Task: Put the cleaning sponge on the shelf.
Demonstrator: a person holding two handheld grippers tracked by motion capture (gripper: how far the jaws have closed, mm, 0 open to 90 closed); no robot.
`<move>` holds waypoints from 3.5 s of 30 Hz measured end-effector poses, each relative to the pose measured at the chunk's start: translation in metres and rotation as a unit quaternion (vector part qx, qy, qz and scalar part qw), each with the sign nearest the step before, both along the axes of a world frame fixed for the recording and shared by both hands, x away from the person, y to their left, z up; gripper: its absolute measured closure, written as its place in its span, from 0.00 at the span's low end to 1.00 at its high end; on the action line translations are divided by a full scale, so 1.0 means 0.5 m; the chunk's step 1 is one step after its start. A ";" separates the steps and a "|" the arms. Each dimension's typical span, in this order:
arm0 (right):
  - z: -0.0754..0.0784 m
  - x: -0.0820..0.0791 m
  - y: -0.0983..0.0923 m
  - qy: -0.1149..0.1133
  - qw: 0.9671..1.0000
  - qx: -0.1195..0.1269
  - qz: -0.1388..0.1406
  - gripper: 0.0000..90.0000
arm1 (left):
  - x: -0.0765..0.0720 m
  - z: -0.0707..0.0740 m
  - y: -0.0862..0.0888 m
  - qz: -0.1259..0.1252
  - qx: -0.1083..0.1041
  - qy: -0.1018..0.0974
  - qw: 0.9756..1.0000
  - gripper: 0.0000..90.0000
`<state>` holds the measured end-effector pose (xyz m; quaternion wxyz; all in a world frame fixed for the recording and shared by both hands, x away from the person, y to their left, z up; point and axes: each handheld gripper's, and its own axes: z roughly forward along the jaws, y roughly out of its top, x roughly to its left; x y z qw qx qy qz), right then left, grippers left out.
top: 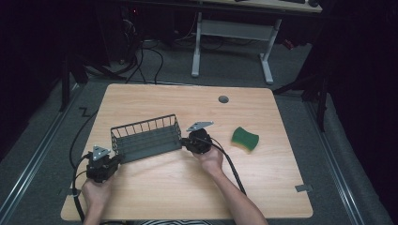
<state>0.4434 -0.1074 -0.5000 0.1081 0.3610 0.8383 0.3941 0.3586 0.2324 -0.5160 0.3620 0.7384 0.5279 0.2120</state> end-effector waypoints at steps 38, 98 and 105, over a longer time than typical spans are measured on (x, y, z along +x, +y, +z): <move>0.005 -0.038 -0.209 -0.005 0.997 0.017 -0.081 0.96 | 0.058 0.009 -0.174 -0.084 -0.021 -0.001 0.996 0.96; 0.002 0.026 -0.419 -0.015 0.988 -0.042 -0.148 0.08 | 0.017 -0.042 -0.045 0.034 0.029 0.002 0.999 0.35; -0.011 0.033 -0.423 0.002 0.991 -0.051 -0.121 0.04 | 0.018 -0.042 -0.045 0.036 0.029 0.003 0.999 0.35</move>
